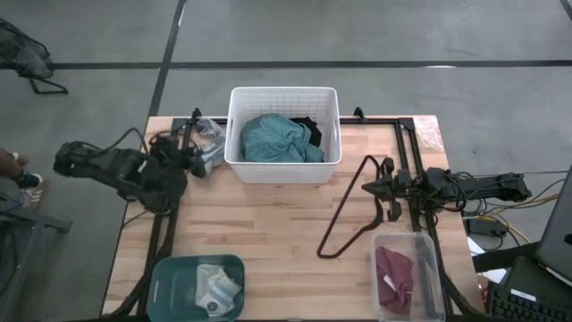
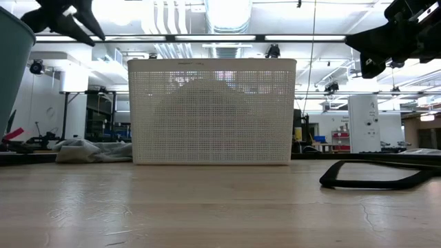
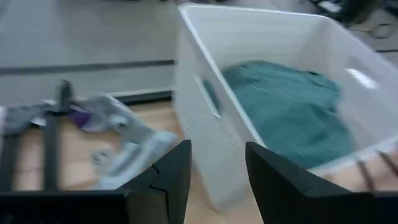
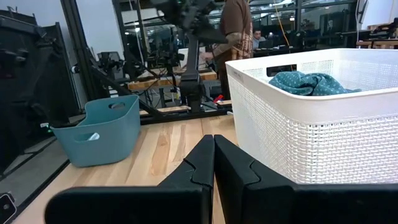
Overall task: Pick & Place Cloths
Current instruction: Put the gray sock into the green bin
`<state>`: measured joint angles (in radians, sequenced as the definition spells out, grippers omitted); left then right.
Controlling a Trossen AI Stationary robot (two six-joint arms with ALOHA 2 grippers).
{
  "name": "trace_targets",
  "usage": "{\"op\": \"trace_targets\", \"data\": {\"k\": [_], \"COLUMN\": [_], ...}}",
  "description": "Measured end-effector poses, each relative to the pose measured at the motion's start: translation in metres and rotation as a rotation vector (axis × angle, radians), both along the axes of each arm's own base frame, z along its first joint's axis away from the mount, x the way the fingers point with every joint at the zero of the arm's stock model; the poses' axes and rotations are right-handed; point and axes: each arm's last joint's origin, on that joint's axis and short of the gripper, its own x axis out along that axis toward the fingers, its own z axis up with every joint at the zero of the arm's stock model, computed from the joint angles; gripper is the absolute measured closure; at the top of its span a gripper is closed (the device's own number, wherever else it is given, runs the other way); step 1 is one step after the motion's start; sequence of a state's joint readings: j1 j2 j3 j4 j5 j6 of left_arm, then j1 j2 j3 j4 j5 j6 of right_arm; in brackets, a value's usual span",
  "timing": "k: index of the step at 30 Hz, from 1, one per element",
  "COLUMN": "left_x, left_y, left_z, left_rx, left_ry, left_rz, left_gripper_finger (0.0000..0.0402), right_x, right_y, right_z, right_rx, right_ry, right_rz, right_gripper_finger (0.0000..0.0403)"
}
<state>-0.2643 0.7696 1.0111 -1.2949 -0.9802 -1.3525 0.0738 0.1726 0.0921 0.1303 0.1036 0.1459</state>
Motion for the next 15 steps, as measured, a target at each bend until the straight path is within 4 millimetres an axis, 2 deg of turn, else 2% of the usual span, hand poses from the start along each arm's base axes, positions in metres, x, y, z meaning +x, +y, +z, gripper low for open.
{"op": "trace_targets", "data": {"k": [5, 10, 15], "left_x": [-0.002, 0.005, 0.008], "left_y": [0.019, 0.041, 0.069], "left_z": [0.001, 0.006, 0.018], "left_rx": [0.051, 0.109, 0.118], "left_ry": [0.118, 0.215, 0.170], "left_rz": [0.099, 0.150, 0.162], "left_gripper_finger": [0.0246, 0.0246, 0.0246], "right_x": [0.000, 0.000, 0.000], "right_y": [0.000, 0.000, 0.000], "right_z": [0.000, 0.000, 0.000], "right_rx": [0.000, 0.000, 0.000], "right_ry": [0.000, 0.000, 0.000], "right_rz": [0.000, 0.000, 0.000], "right_gripper_finger": [0.0394, 0.0394, 0.0394]}}
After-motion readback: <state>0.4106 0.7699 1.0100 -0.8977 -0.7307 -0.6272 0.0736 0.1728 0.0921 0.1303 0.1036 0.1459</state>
